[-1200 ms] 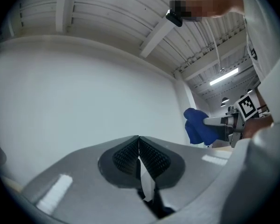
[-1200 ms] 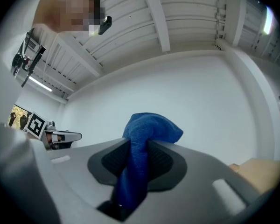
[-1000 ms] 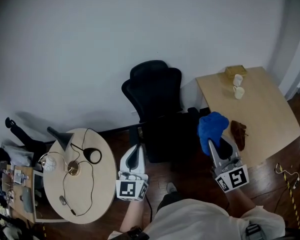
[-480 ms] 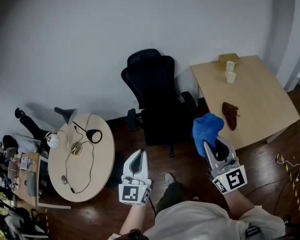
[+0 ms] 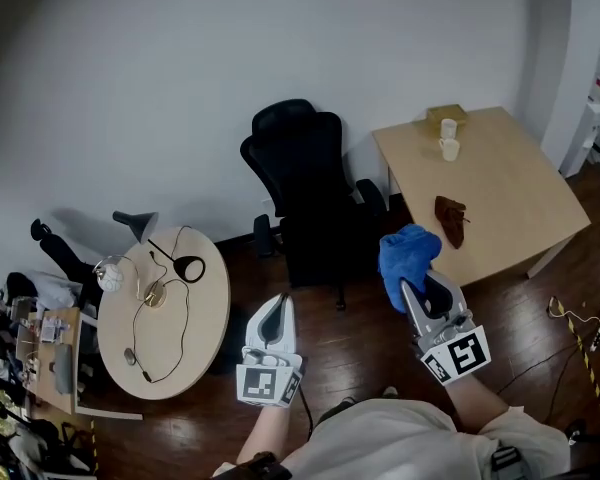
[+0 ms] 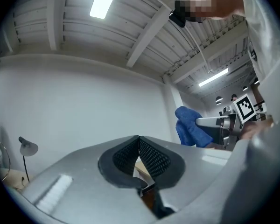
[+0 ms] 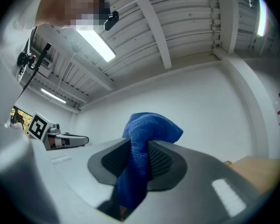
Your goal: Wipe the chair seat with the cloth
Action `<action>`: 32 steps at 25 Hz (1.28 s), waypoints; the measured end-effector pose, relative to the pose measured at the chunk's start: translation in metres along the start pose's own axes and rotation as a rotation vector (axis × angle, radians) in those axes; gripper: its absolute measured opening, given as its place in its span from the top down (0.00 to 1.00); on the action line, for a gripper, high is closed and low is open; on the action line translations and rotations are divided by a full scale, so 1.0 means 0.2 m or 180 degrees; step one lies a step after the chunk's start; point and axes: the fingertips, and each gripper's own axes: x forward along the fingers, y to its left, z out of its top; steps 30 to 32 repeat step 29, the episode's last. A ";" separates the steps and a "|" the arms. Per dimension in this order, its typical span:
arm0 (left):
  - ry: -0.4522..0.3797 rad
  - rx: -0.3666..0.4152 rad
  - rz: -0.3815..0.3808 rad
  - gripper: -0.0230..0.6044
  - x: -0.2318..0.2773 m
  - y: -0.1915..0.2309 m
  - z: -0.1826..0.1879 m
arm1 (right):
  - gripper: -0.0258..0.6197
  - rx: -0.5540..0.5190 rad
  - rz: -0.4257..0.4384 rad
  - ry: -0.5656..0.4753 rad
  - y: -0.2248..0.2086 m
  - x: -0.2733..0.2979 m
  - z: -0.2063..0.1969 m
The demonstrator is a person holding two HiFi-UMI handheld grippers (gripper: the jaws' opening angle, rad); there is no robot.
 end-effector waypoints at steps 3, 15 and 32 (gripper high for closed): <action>-0.0126 0.0019 -0.0026 0.96 -0.04 0.04 0.08 | 0.81 -0.0010 0.0003 0.0000 0.06 0.04 0.03; 0.0544 -0.0150 -0.0053 0.96 -0.20 0.31 -0.05 | 0.81 -0.0051 -0.0166 0.0090 0.28 0.21 -0.04; 0.0549 -0.0196 -0.0122 0.96 -0.17 0.39 -0.17 | 0.81 -0.0088 -0.0172 0.0168 0.33 0.28 -0.19</action>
